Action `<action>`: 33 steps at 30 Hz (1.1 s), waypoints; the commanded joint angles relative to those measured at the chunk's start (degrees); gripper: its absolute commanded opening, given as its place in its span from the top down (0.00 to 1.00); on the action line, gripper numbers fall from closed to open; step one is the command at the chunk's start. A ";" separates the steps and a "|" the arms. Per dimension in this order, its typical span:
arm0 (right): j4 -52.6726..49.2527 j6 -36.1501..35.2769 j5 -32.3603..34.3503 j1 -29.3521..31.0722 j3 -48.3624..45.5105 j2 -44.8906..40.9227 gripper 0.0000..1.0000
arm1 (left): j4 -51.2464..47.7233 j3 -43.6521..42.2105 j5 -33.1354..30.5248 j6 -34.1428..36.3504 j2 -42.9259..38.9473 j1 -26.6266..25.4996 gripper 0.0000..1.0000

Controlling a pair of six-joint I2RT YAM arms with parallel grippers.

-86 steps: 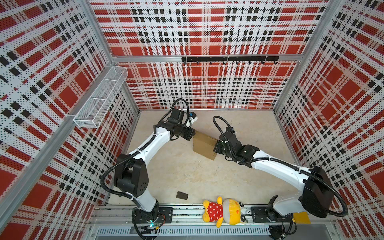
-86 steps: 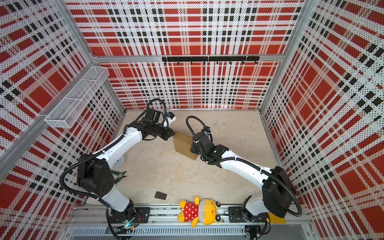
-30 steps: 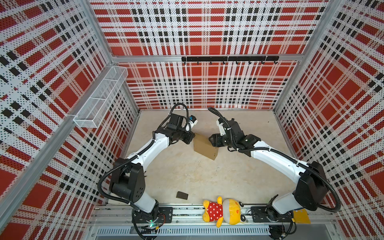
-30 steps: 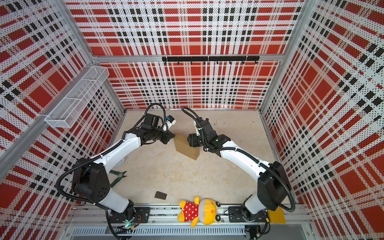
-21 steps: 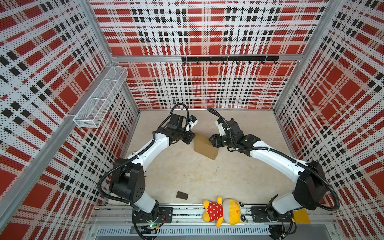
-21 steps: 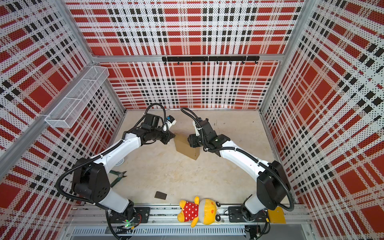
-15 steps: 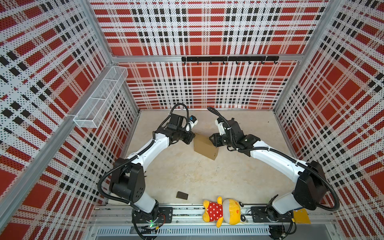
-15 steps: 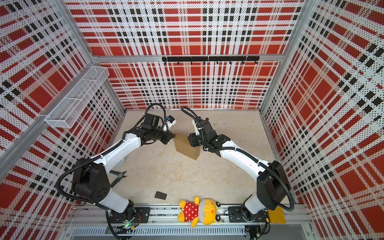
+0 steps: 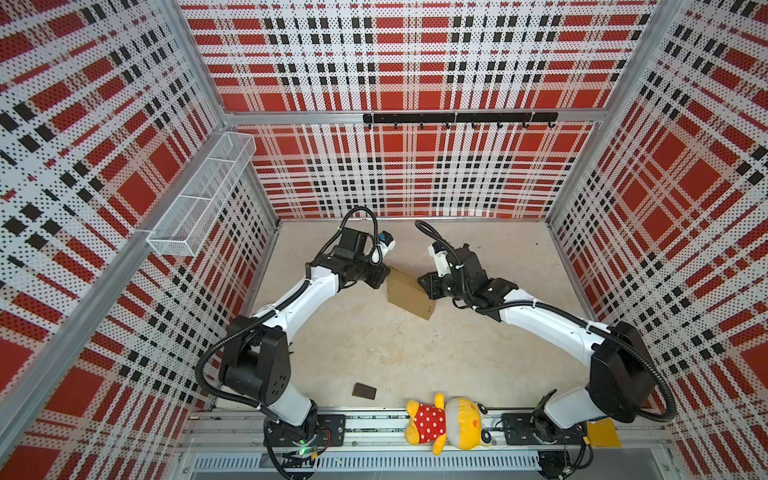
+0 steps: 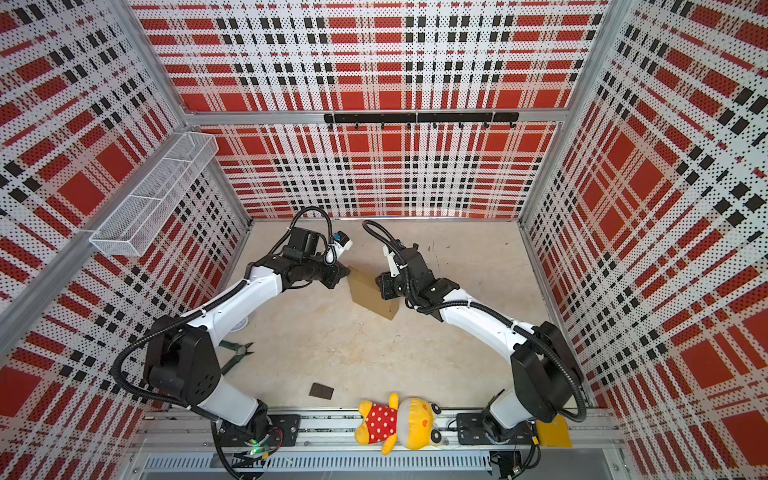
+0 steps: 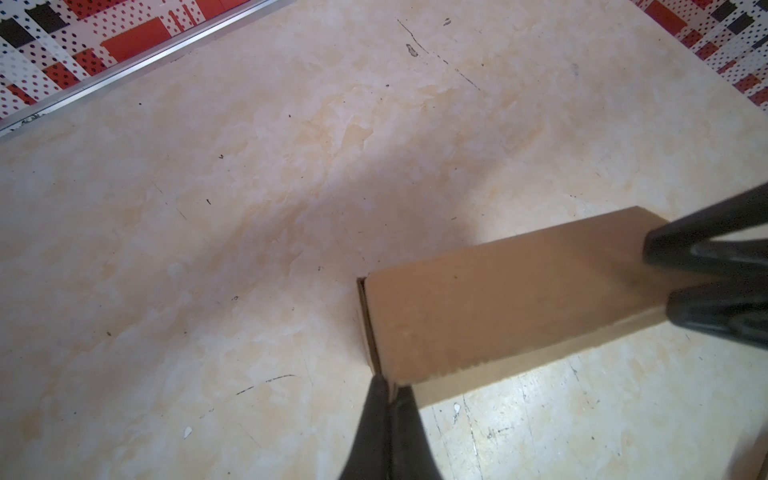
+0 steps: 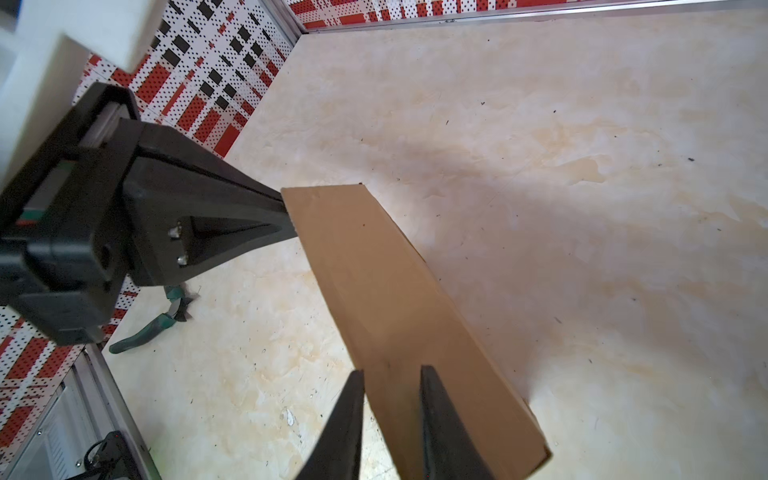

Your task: Fold the paper box

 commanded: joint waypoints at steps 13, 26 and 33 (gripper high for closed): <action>1.66 -0.55 2.98 0.37 -3.24 3.50 0.76 | -5.25 -1.89 2.29 1.83 -4.95 1.87 0.81; 3.87 -0.29 1.95 0.68 -4.93 4.32 0.76 | -11.95 13.17 3.17 1.10 2.14 0.96 0.61; 4.23 -0.57 2.14 0.99 -5.18 4.25 0.77 | -13.73 18.28 -3.08 0.69 9.11 0.45 0.56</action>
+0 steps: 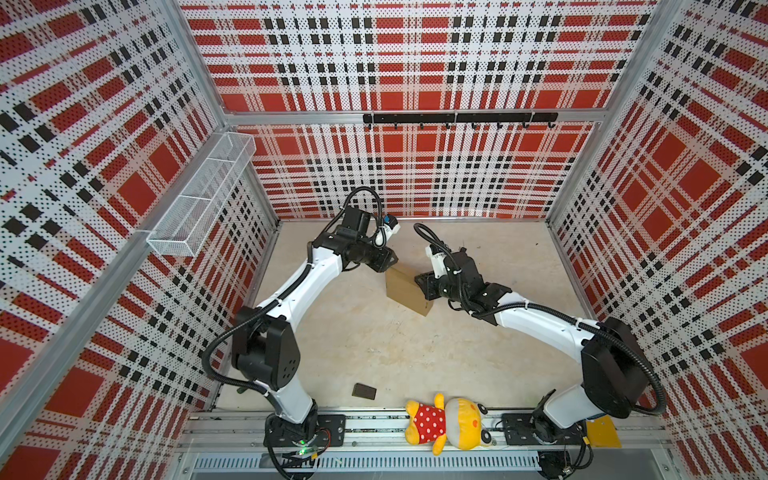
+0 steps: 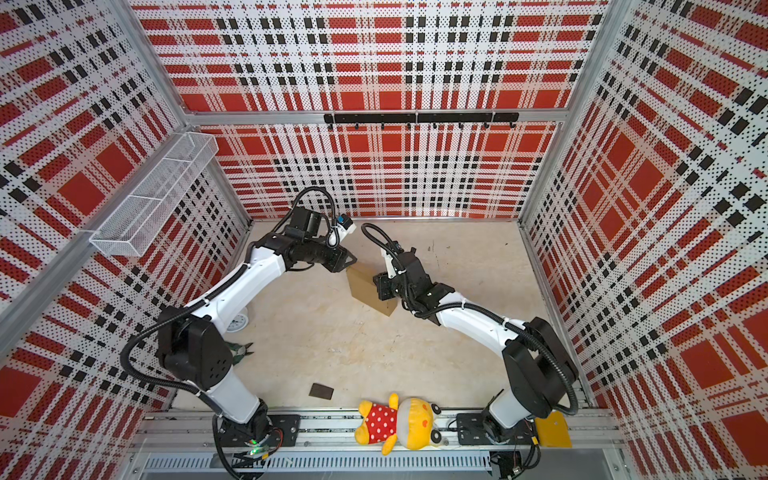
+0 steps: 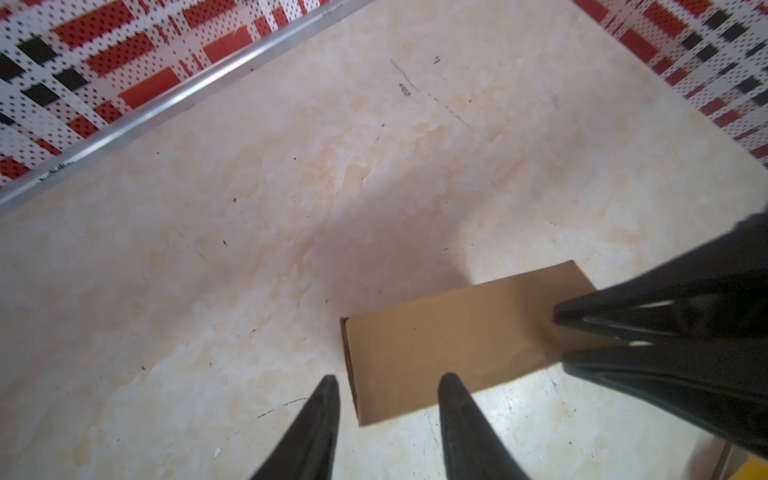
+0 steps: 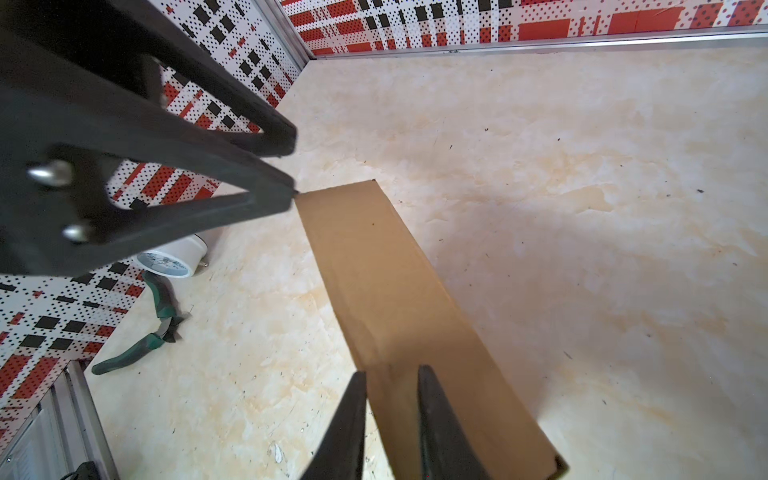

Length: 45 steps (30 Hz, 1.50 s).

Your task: Fold the paper box

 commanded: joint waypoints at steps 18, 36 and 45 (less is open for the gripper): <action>-3.98 -0.59 0.83 0.33 -3.22 1.11 0.75 | 0.94 -6.97 -5.63 -0.08 2.33 0.38 0.71; -8.84 -0.78 -0.05 -0.89 -1.22 -3.23 0.84 | 1.94 -8.35 -5.09 -0.16 2.16 0.30 0.72; -8.11 -2.02 1.60 -1.40 -4.55 0.41 0.85 | 2.31 -8.75 -5.09 -0.16 2.33 -0.14 0.72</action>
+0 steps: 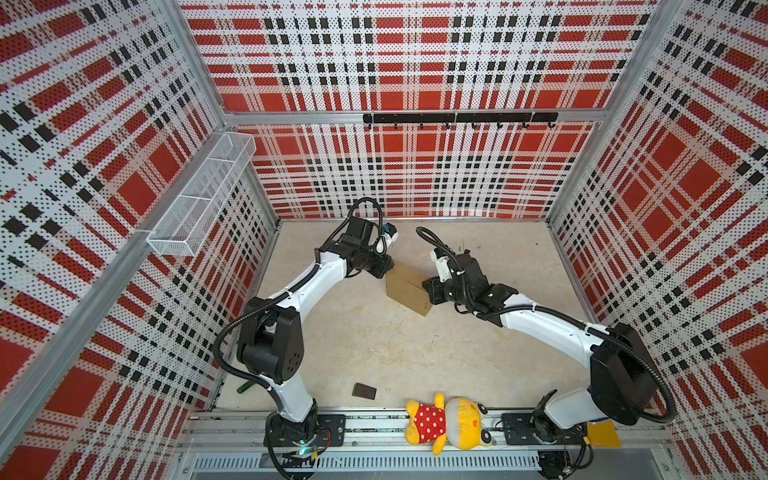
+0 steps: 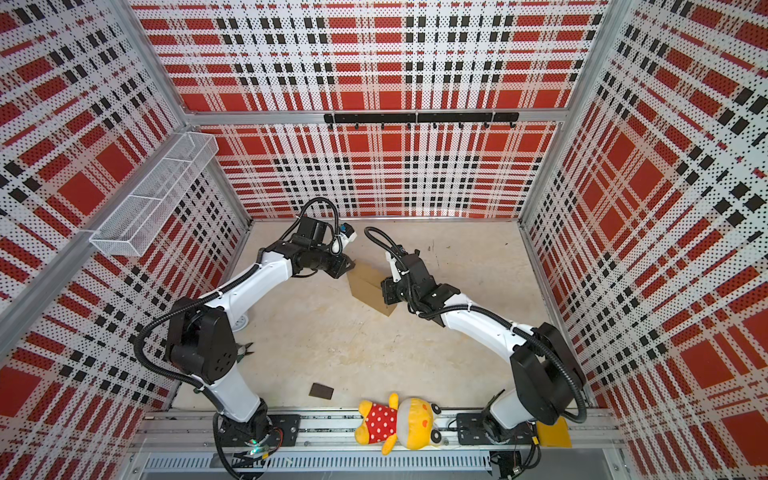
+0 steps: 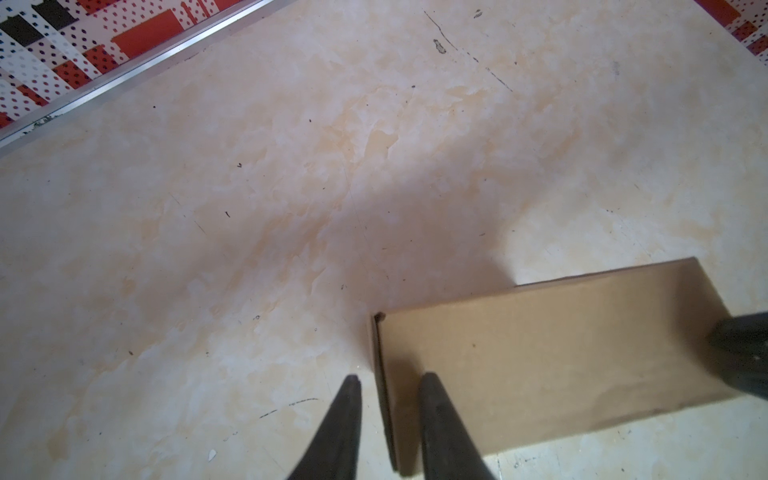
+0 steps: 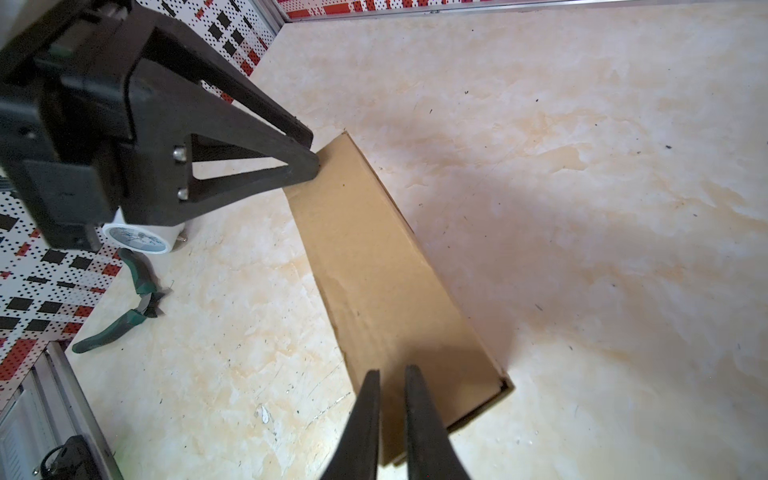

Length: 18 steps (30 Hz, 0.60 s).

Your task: Fold the paper box

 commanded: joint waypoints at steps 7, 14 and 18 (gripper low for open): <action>-0.62 -2.06 1.95 -1.27 -7.25 4.66 0.86 | -4.05 -2.61 -2.18 0.06 1.46 -0.29 0.72; -4.91 -5.75 2.30 -1.55 -3.97 1.75 0.84 | -4.09 -2.48 -2.27 0.06 0.63 -0.27 0.71; -10.68 -11.06 1.88 -1.54 3.22 0.03 0.79 | -4.14 -2.10 -2.18 -0.32 -0.67 -0.23 0.66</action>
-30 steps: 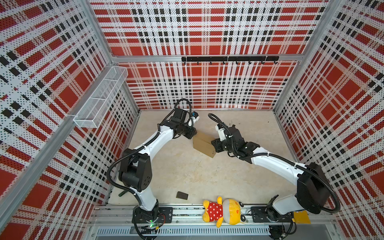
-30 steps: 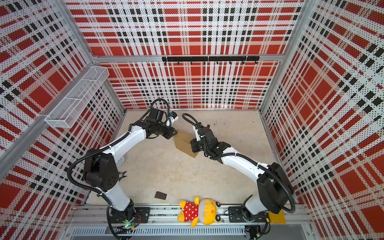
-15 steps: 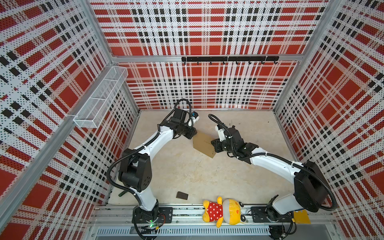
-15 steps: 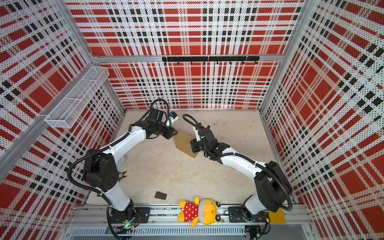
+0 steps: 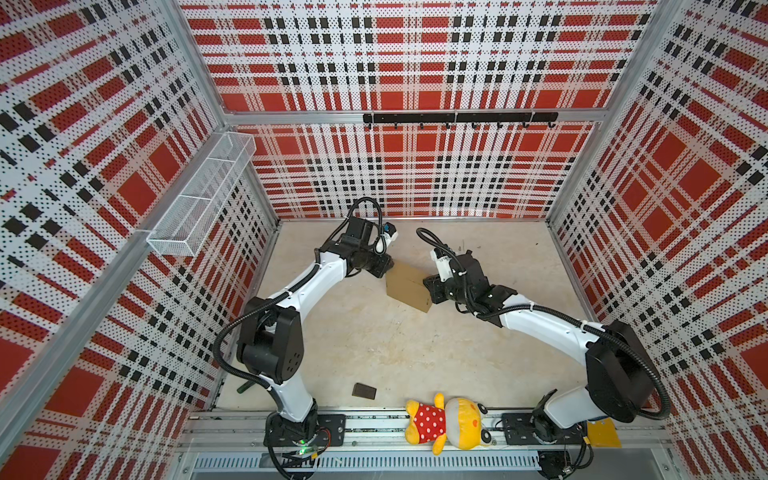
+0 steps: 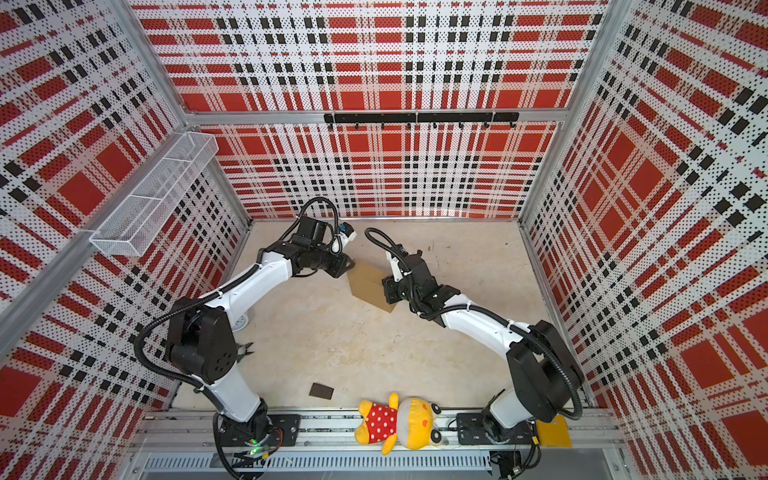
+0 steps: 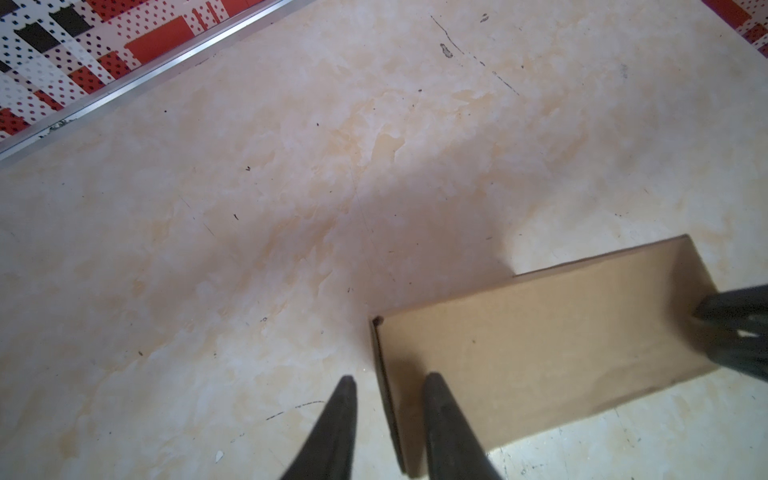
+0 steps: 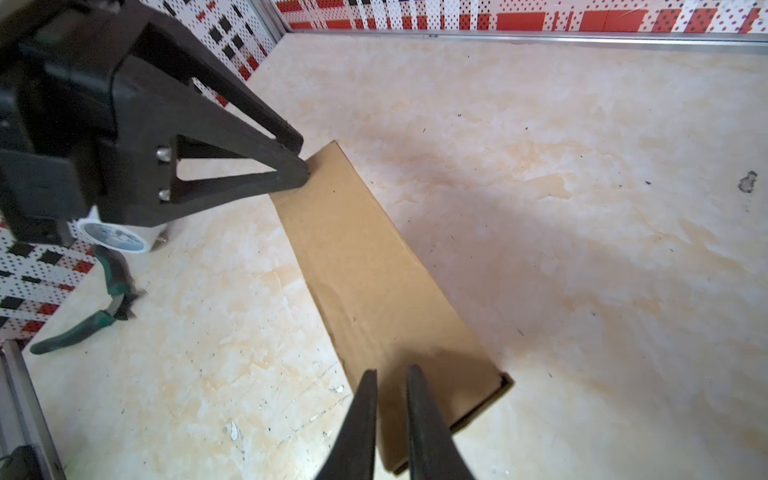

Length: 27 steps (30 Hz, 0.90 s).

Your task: Fold the paper box

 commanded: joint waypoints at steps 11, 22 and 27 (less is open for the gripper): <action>-22.49 -20.31 0.93 -0.49 18.37 1.55 0.44 | -4.38 -1.29 3.22 -3.99 -10.73 2.87 0.50; -29.62 -27.68 -2.55 0.02 29.97 10.88 0.17 | 5.18 -17.86 11.46 -5.89 -27.17 17.02 0.36; -31.45 -31.02 -3.60 0.16 33.25 14.89 0.14 | 9.58 -24.44 15.13 -7.15 -30.83 21.73 0.28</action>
